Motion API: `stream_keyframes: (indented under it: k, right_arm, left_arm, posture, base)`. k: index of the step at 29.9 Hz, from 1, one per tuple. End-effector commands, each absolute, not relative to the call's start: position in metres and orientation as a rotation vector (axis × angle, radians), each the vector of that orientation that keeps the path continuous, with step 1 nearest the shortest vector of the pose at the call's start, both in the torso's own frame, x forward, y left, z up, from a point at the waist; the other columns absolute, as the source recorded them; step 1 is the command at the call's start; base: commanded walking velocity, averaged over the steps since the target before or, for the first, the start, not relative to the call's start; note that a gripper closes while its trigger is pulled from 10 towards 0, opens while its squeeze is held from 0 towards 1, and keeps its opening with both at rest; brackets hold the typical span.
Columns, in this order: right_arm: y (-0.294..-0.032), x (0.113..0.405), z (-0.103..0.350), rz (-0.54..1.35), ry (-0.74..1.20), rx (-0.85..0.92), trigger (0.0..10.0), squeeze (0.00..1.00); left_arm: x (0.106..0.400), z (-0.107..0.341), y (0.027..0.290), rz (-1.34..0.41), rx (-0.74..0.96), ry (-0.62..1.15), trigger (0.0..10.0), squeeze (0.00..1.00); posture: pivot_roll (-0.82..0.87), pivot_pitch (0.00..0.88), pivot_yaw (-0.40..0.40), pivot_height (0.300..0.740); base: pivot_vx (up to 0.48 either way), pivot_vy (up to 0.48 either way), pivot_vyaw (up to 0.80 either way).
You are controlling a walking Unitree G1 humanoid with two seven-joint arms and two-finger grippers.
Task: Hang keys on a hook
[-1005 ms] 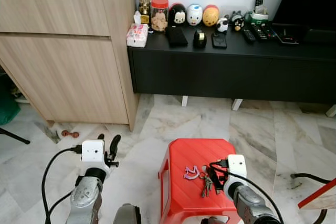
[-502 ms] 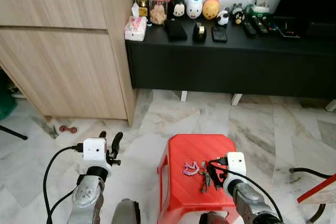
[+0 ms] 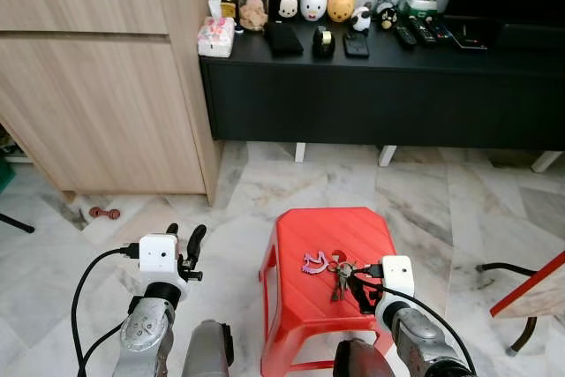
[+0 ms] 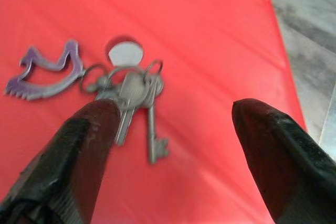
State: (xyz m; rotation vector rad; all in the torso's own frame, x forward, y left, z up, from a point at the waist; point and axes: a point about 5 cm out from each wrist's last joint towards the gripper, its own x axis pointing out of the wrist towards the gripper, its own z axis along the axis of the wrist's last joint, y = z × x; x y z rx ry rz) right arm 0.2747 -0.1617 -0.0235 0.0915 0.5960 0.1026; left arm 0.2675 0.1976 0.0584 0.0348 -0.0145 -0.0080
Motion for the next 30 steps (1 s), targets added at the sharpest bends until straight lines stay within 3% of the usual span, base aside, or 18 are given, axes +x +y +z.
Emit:
stream_keyframes:
  k: [1,17,30]
  right_arm:
    - [-0.163,0.283,-0.016,0.095,0.558,0.106,10.0,0.00]
    - [-0.160,0.297,-0.002,0.149,0.519,0.097,10.0,0.00]
    - [-0.147,0.311,0.012,0.231,0.477,0.109,10.0,0.00]
  left_arm:
    - [0.267,0.062,0.194,-0.018,0.032,-0.021,10.0,0.00]
    - [0.265,0.116,0.190,-0.033,0.050,-0.186,10.0,0.00]
    - [0.250,0.142,0.185,-0.026,0.052,-0.214,10.0,0.00]
  posture:
    - [0.17,0.146,-0.083,0.608]
    - [0.21,0.242,-0.098,0.608]
    - [0.23,0.299,-0.116,0.608]
  base:
    - [0.000,0.000,0.00]
    - [0.000,0.000,0.00]
    - [0.000,0.000,0.00]
